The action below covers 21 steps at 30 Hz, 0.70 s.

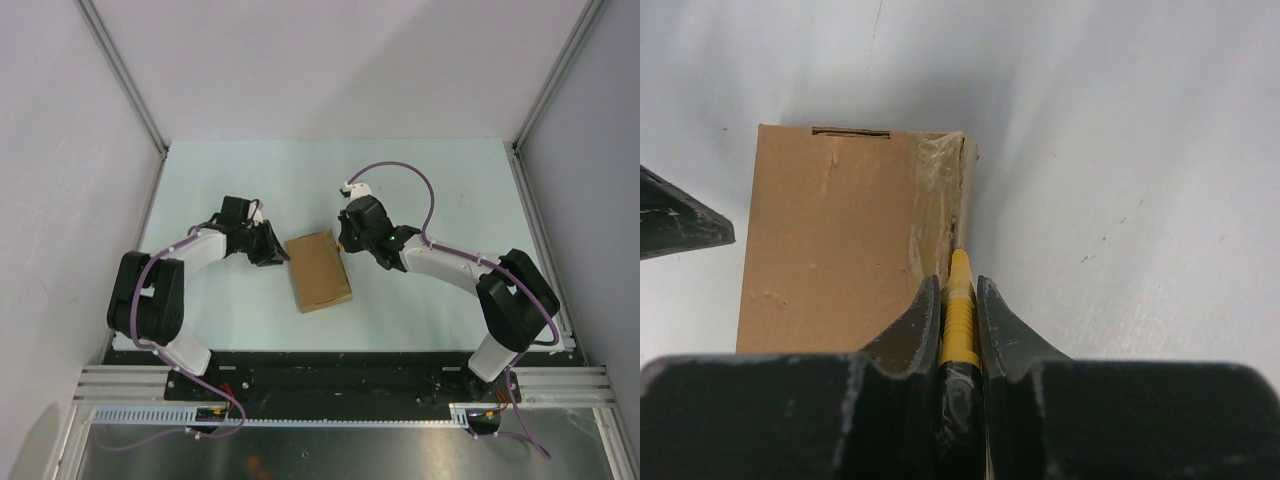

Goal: Unpack the express box

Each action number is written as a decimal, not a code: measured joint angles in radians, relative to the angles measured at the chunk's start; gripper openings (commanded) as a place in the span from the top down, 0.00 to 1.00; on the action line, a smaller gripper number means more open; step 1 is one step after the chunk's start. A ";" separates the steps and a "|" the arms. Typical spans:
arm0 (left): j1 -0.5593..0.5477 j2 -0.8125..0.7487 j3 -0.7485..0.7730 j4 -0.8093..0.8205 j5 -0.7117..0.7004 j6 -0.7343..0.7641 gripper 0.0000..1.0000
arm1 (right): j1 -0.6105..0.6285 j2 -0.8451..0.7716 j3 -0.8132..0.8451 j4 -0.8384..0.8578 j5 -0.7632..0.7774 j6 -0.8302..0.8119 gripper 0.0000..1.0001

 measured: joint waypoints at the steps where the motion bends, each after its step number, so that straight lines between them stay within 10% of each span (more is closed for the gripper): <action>1: 0.000 -0.018 0.000 0.001 0.001 0.000 0.63 | 0.000 0.000 0.000 0.000 0.003 0.000 1.00; 8: -0.012 -0.046 -0.004 0.001 0.016 -0.001 0.59 | 0.002 0.000 0.001 0.000 0.011 0.000 1.00; 21: -0.042 0.036 0.000 0.010 0.039 -0.020 0.97 | 0.002 0.000 0.002 0.000 0.026 0.000 1.00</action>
